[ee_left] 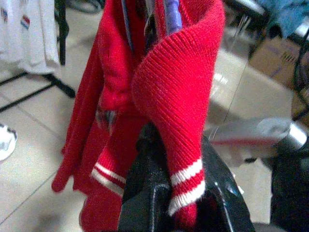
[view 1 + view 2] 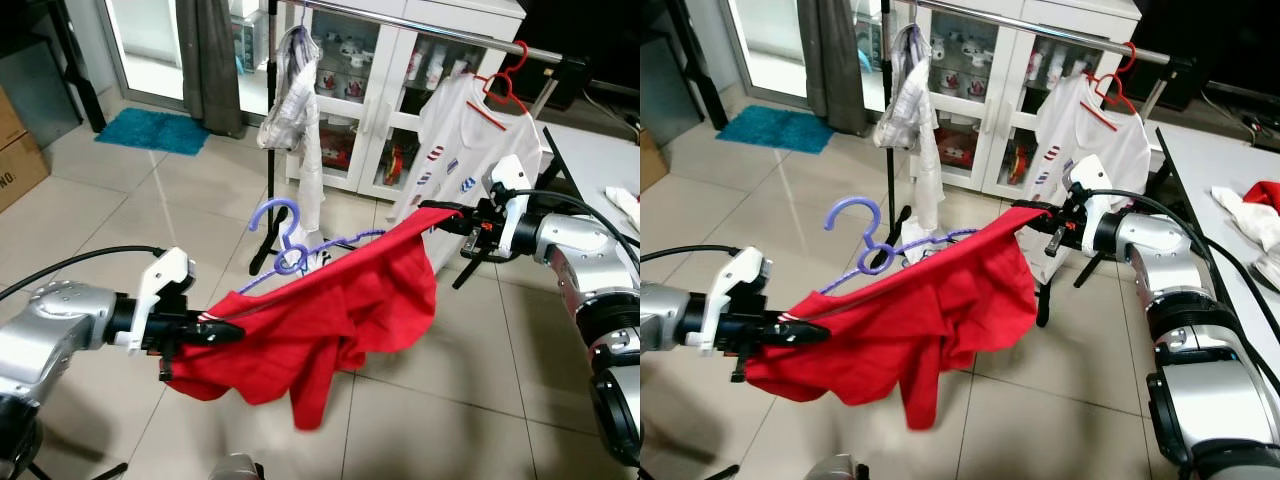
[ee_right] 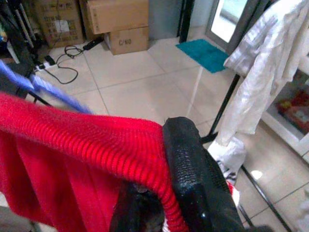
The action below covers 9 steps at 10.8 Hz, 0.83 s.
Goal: Hang hanger
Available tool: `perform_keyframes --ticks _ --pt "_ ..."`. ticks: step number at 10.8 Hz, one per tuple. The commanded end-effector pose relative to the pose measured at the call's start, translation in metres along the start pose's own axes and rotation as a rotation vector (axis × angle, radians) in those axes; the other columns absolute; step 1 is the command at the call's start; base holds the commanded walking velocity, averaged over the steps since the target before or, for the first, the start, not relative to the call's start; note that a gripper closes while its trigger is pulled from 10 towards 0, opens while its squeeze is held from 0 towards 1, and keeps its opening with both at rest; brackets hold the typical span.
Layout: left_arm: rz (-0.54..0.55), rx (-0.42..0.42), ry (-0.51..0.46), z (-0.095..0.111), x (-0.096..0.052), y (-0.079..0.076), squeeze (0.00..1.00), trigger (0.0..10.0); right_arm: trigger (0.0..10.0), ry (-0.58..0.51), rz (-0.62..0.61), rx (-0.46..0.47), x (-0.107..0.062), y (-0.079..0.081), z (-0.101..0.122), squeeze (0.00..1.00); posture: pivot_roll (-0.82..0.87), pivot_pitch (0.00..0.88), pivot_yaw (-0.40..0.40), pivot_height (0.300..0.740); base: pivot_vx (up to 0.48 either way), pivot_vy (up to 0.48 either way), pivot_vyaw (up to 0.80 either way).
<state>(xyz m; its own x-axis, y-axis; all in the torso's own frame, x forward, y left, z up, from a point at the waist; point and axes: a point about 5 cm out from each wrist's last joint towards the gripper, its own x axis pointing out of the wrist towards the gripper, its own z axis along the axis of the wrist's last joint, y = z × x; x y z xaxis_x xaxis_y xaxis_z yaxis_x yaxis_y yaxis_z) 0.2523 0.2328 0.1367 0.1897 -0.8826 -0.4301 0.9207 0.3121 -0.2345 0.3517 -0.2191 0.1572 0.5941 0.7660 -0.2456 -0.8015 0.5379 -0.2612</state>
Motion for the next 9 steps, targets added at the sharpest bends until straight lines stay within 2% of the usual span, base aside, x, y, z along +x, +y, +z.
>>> perform_keyframes --ticks 1,3,4,5,7,9 --pt "0.013 -0.002 0.004 -0.001 -0.013 -0.001 0.00 0.0 0.0 -0.019 -0.094 0.012 -0.016 -0.013 0.004 0.00 0.04 0.009 -0.075 0.740 0.000 0.000 0.00" --pt "-0.054 -0.021 -0.024 -0.001 -0.026 -0.009 0.00 0.0 0.0 -0.025 -0.103 0.048 -0.018 -0.015 0.002 0.00 0.05 0.010 -0.084 0.740 0.000 0.000 0.00" --pt "-0.041 -0.021 -0.069 0.005 -0.031 -0.008 0.00 0.0 0.0 -0.021 -0.100 0.061 -0.017 -0.016 0.001 0.00 0.06 0.006 -0.096 0.740 0.000 0.000 0.00" --pt "-0.077 -0.047 -0.060 0.004 -0.031 -0.011 0.00 0.0 0.0 -0.023 -0.095 0.067 -0.016 -0.015 0.001 0.00 0.06 0.005 -0.099 0.740 0.000 0.000 0.00" --pt "-0.231 -0.149 -0.010 -0.003 -0.018 -0.020 0.00 0.0 0.0 -0.042 -0.052 0.071 -0.011 -0.013 0.005 0.00 0.06 0.001 -0.104 0.740 0.000 0.000 0.00" --pt "-0.284 -0.174 -0.002 -0.005 -0.003 -0.019 0.00 0.0 0.0 -0.045 -0.026 0.069 -0.008 -0.011 0.007 0.00 0.06 0.003 -0.104 0.740 0.000 0.000 0.00"
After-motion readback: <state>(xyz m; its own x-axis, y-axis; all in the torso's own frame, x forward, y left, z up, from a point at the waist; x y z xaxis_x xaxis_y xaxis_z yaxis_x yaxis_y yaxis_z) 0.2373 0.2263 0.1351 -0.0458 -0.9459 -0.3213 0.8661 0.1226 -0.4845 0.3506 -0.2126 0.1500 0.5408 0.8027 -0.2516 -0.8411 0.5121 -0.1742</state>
